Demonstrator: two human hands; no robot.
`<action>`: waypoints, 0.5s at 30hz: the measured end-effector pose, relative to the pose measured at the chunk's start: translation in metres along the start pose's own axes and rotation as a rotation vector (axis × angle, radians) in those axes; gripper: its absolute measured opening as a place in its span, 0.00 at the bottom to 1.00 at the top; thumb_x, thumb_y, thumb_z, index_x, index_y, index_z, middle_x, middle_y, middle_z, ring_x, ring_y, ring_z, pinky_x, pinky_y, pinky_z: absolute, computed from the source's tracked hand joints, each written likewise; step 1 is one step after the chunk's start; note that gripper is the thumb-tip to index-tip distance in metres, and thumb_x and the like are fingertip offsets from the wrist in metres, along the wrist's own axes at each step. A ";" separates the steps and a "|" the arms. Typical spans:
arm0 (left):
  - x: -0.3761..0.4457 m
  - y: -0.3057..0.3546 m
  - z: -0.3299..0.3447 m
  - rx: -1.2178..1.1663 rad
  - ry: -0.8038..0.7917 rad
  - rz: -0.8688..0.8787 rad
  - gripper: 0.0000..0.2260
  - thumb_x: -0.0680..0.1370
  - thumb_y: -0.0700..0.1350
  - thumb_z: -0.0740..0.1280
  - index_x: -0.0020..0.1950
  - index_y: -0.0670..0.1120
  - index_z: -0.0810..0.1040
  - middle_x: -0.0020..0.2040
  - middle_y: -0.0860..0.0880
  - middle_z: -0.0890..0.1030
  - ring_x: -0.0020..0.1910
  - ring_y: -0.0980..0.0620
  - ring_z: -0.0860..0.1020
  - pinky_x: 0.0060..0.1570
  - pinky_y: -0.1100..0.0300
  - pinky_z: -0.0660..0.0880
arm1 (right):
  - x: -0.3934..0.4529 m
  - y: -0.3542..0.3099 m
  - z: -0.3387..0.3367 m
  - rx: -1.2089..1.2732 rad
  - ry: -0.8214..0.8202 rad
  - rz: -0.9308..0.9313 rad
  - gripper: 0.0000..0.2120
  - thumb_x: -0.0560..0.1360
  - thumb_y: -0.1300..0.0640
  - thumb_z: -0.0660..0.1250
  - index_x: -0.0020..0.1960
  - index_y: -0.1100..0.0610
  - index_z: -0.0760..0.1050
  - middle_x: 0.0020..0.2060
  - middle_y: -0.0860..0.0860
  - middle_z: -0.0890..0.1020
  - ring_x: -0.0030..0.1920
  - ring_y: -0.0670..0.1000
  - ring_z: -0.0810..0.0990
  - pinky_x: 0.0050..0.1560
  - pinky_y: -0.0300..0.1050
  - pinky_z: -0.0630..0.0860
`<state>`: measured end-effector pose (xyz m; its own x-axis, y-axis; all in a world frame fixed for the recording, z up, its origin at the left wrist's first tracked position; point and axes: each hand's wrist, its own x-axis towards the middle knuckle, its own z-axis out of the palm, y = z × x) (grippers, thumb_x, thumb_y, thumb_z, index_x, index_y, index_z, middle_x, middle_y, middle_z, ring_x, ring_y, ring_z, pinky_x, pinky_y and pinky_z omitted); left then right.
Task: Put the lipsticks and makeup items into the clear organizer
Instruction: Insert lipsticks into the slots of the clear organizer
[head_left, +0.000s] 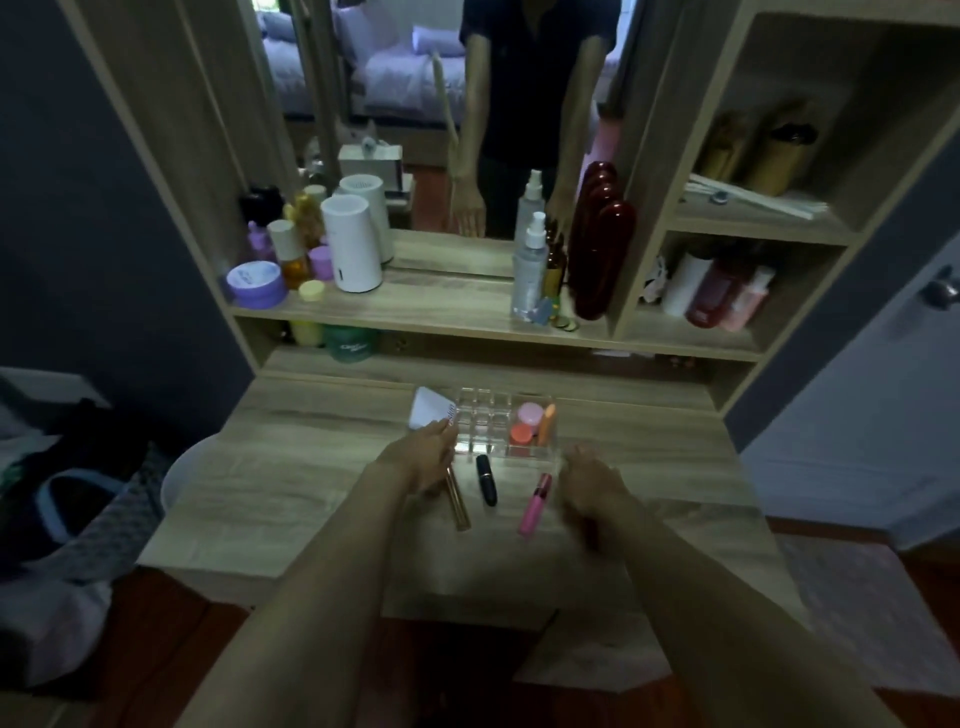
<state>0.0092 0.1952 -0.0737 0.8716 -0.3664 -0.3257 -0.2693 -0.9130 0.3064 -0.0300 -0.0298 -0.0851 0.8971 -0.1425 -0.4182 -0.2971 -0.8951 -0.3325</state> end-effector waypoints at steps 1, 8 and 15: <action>0.000 -0.002 0.001 -0.024 0.013 -0.012 0.21 0.81 0.43 0.55 0.73 0.40 0.62 0.74 0.40 0.64 0.72 0.40 0.64 0.69 0.50 0.65 | 0.001 -0.004 0.004 0.032 0.018 0.017 0.18 0.79 0.57 0.56 0.67 0.61 0.69 0.69 0.61 0.71 0.69 0.60 0.70 0.71 0.58 0.66; 0.010 -0.012 0.009 -0.068 0.087 -0.055 0.13 0.77 0.40 0.58 0.59 0.42 0.78 0.60 0.40 0.76 0.59 0.41 0.75 0.56 0.49 0.74 | 0.017 -0.019 0.015 0.080 0.137 0.146 0.13 0.76 0.60 0.62 0.56 0.64 0.79 0.57 0.61 0.80 0.57 0.60 0.80 0.57 0.52 0.78; 0.017 -0.017 0.028 -0.303 0.164 -0.228 0.08 0.76 0.40 0.63 0.48 0.36 0.78 0.51 0.36 0.81 0.51 0.40 0.79 0.48 0.52 0.76 | 0.030 -0.024 0.027 0.113 0.115 0.207 0.12 0.74 0.60 0.64 0.55 0.64 0.78 0.55 0.61 0.81 0.57 0.60 0.80 0.54 0.50 0.77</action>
<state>0.0176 0.1990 -0.1091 0.9554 -0.1051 -0.2761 0.0495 -0.8644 0.5003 -0.0052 -0.0011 -0.1122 0.8428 -0.3702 -0.3907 -0.5069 -0.7898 -0.3453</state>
